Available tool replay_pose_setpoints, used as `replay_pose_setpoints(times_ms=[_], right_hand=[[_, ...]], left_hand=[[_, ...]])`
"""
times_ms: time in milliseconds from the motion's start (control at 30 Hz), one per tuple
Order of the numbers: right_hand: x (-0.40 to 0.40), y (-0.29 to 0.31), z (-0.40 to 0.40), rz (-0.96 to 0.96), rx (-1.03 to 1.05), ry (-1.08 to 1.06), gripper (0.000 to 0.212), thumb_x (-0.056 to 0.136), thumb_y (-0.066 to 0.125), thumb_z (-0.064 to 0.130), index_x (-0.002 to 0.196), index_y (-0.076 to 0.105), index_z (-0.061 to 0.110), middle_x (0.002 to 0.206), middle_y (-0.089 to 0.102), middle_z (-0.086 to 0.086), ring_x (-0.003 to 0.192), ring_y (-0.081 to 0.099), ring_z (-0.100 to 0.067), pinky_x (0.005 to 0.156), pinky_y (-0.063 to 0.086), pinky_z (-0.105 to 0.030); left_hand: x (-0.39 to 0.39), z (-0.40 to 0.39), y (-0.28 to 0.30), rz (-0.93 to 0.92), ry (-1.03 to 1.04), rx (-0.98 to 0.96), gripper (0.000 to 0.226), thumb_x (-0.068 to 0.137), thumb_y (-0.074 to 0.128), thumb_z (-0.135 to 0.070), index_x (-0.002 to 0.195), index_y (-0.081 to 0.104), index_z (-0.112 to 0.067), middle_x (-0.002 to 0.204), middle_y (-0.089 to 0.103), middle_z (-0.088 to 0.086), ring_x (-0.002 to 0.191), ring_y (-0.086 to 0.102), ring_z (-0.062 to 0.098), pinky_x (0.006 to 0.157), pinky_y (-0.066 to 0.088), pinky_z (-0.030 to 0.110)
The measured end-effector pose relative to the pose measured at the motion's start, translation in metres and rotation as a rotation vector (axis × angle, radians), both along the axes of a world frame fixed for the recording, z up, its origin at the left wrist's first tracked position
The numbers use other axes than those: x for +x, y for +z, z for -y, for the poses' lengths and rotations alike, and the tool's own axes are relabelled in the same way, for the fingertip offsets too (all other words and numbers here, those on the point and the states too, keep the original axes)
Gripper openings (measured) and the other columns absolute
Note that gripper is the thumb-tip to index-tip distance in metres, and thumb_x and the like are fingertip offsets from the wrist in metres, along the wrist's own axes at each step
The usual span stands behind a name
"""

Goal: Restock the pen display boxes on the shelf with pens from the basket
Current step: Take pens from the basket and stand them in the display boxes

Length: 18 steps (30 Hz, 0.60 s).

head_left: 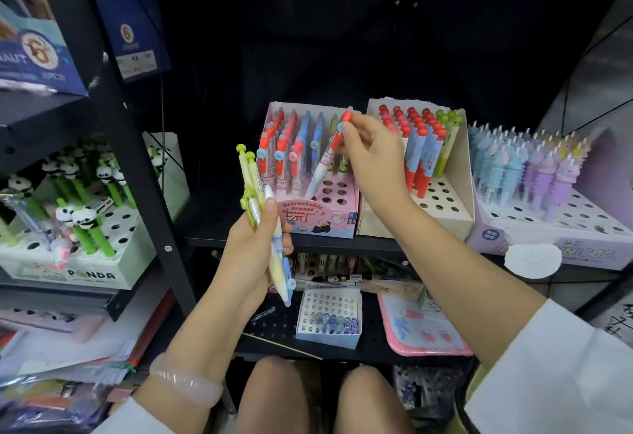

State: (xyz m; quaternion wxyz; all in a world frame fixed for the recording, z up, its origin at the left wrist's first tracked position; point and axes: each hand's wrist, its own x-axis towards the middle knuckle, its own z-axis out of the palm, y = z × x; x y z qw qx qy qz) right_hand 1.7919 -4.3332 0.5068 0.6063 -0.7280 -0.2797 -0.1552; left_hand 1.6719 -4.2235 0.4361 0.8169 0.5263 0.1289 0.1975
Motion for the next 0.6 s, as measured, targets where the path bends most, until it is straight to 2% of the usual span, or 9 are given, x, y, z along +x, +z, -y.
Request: replay_pose_setpoints(times_ms=[100,200,267,333,433,500,600], right_hand=[[0.001,-0.001,0.001,0.051,-0.023,0.004,0.026,0.095,0.051,0.016,0.117,0.06,0.004,0.102,0.065,0.0,0.099,0.063,-0.013,0.09,0.053,-0.033],[0.002,-0.008,-0.002,0.04,-0.132,0.035,0.027,0.095,0.052,0.017,0.118,0.059,0.005,0.098,0.062,0.006,0.094,0.062,-0.01,0.087,0.053,-0.027],[0.002,-0.013,-0.004,0.04,-0.198,0.041,0.029,0.095,0.052,0.018,0.12,0.058,0.005,0.099,0.062,0.005,0.094,0.061,-0.009,0.085,0.053,-0.022],[0.004,-0.012,-0.004,0.043,-0.234,0.053,0.029,0.095,0.052,0.02,0.12,0.058,0.006,0.101,0.063,0.002,0.096,0.062,-0.011,0.085,0.053,-0.025],[0.006,-0.004,0.0,0.047,-0.321,0.082,0.028,0.095,0.051,0.02,0.117,0.059,0.005,0.1,0.065,-0.001,0.092,0.064,-0.013,0.085,0.055,-0.031],[0.006,0.0,0.0,0.043,-0.359,0.092,0.026,0.096,0.05,0.02,0.115,0.059,0.004,0.098,0.067,-0.005,0.087,0.064,-0.013,0.083,0.055,-0.031],[0.005,0.006,-0.005,0.114,-0.475,0.057,0.027,0.095,0.052,0.023,0.114,0.059,0.004,0.09,0.063,0.001,0.08,0.059,-0.007,0.074,0.05,-0.018]], left_hand=[[0.001,0.0,-0.001,-0.002,-0.002,-0.028,0.028,0.091,0.051,-0.038,0.086,0.056,-0.012,0.059,0.054,-0.006,0.052,0.044,0.006,0.049,0.044,0.017],[0.001,0.0,0.0,0.013,0.034,-0.039,0.026,0.093,0.05,-0.034,0.082,0.056,-0.011,0.059,0.054,-0.004,0.051,0.044,0.007,0.048,0.044,0.018],[0.0,0.0,0.001,0.027,0.072,-0.051,0.025,0.093,0.051,-0.032,0.082,0.056,-0.01,0.058,0.057,-0.004,0.049,0.049,0.007,0.048,0.046,0.018],[0.0,0.0,0.002,0.04,0.105,-0.067,0.025,0.093,0.052,-0.03,0.082,0.056,-0.008,0.056,0.06,-0.004,0.049,0.056,0.008,0.049,0.049,0.018],[0.001,0.001,0.005,0.047,0.145,-0.07,0.026,0.093,0.051,-0.028,0.084,0.058,-0.005,0.062,0.068,-0.002,0.063,0.069,0.012,0.057,0.053,0.018],[0.002,0.004,0.007,0.062,0.154,-0.087,0.024,0.093,0.052,-0.029,0.088,0.059,-0.006,0.069,0.072,0.002,0.075,0.071,0.016,0.061,0.054,0.019],[0.001,0.01,0.011,0.053,0.152,-0.094,0.027,0.094,0.05,-0.029,0.104,0.059,-0.006,0.073,0.073,0.002,0.077,0.071,0.014,0.061,0.054,0.018]])
